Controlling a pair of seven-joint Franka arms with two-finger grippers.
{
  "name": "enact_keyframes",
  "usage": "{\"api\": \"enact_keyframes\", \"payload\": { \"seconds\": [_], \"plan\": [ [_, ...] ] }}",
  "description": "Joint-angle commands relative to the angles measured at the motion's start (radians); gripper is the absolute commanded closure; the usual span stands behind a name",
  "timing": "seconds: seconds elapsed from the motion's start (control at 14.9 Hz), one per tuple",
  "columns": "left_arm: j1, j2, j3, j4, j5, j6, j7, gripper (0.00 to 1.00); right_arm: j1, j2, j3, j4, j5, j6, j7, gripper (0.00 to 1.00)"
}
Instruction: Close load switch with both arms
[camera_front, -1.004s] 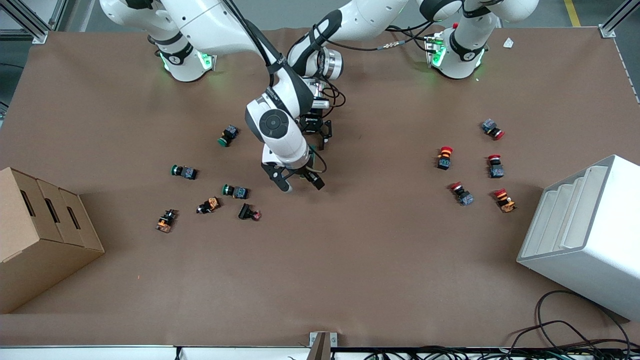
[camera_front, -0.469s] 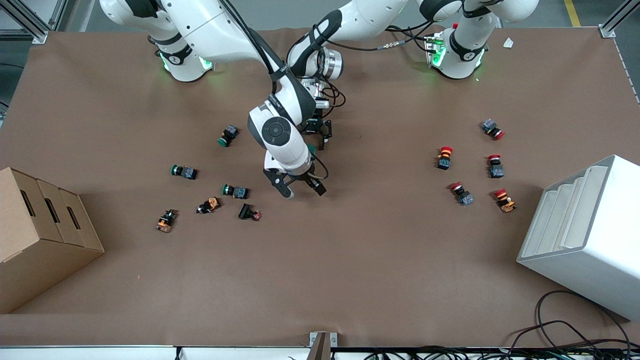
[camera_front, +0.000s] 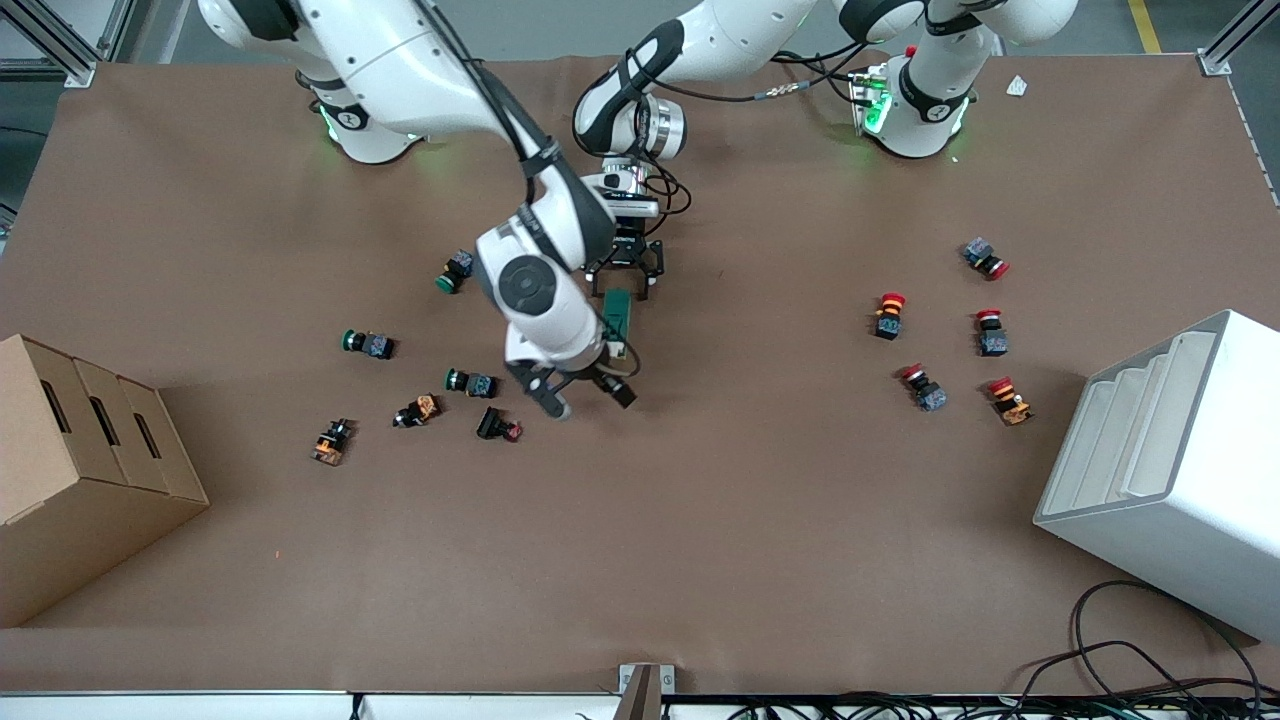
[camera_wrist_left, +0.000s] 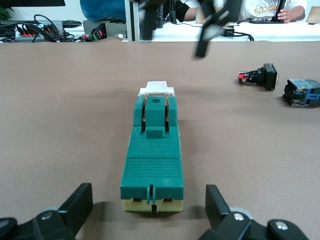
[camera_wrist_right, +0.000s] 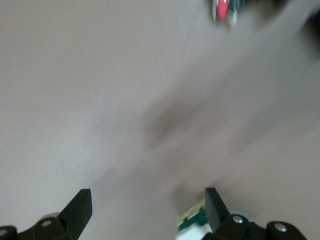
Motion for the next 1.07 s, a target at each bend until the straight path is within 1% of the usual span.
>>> {"api": "enact_keyframes", "payload": {
  "seconds": [0.0,0.13,0.2,0.4,0.6,0.74,0.87,1.0],
  "plan": [
    [-0.007,0.007,0.0,0.024,0.005,-0.01,0.001,0.01,-0.113,-0.12,0.012,-0.016,-0.005,-0.189,-0.224,0.0],
    [-0.007,0.003,-0.009,0.035,-0.014,-0.01,0.004,0.01,-0.205,-0.186,0.007,-0.015,-0.022,-0.31,-0.414,0.0],
    [-0.007,-0.006,-0.011,0.044,-0.041,-0.01,0.014,0.01,-0.245,-0.217,0.006,-0.015,-0.051,-0.373,-0.502,0.0],
    [-0.005,-0.032,-0.034,0.099,-0.151,-0.01,0.091,0.01,-0.358,-0.306,0.006,-0.013,-0.151,-0.539,-0.741,0.0],
    [0.003,-0.072,-0.04,0.135,-0.256,-0.01,0.198,0.01,-0.47,-0.381,0.005,-0.001,-0.217,-0.643,-0.956,0.0],
    [0.007,-0.093,-0.042,0.179,-0.343,-0.009,0.267,0.01,-0.559,-0.398,0.004,0.037,-0.226,-0.707,-1.094,0.0],
    [0.015,-0.101,-0.042,0.255,-0.461,-0.009,0.368,0.01,-0.627,-0.397,0.005,0.1,-0.269,-0.775,-1.191,0.0],
    [0.018,-0.119,-0.034,0.334,-0.61,-0.01,0.505,0.01,-0.662,-0.397,0.006,0.143,-0.283,-0.847,-1.213,0.0]
  ]
}}
